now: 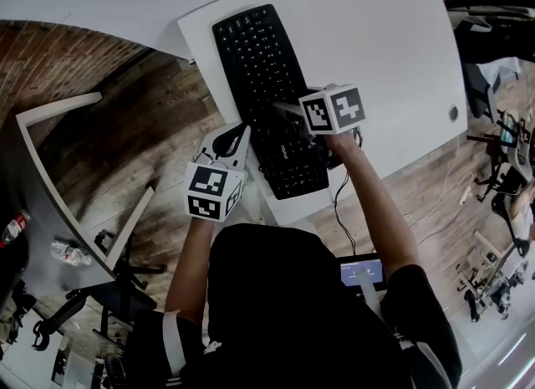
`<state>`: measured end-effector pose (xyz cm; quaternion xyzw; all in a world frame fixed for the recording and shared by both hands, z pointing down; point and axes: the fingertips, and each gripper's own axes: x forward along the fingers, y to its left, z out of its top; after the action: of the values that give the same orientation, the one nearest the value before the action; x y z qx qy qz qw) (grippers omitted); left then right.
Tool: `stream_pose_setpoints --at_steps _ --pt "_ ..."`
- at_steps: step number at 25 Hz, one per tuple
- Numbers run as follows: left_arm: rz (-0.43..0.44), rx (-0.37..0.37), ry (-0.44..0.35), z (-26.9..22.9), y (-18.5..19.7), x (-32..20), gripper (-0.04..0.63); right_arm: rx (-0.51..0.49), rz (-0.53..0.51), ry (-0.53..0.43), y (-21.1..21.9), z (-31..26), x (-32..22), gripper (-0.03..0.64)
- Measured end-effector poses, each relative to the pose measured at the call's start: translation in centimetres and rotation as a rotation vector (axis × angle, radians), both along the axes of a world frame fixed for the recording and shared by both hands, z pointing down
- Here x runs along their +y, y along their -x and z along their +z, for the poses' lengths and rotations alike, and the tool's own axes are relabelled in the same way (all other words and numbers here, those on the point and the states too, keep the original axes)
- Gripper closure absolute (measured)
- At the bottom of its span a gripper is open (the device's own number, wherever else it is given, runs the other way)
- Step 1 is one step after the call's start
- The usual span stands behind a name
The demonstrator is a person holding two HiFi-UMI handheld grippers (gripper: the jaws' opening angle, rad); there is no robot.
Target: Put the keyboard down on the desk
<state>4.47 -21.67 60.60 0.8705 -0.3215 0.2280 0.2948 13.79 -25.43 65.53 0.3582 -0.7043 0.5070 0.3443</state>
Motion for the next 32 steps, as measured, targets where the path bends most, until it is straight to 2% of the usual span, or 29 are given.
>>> stream_pose_setpoints --at_steps 13,32 --pt "-0.003 0.0 0.007 0.4 0.2 0.0 0.581 0.003 -0.003 0.001 -0.1 0.1 -0.1 0.316" --pt "0.043 -0.013 0.017 0.8 -1.4 0.1 0.581 -0.134 -0.019 0.034 -0.7 -0.2 -0.2 0.319"
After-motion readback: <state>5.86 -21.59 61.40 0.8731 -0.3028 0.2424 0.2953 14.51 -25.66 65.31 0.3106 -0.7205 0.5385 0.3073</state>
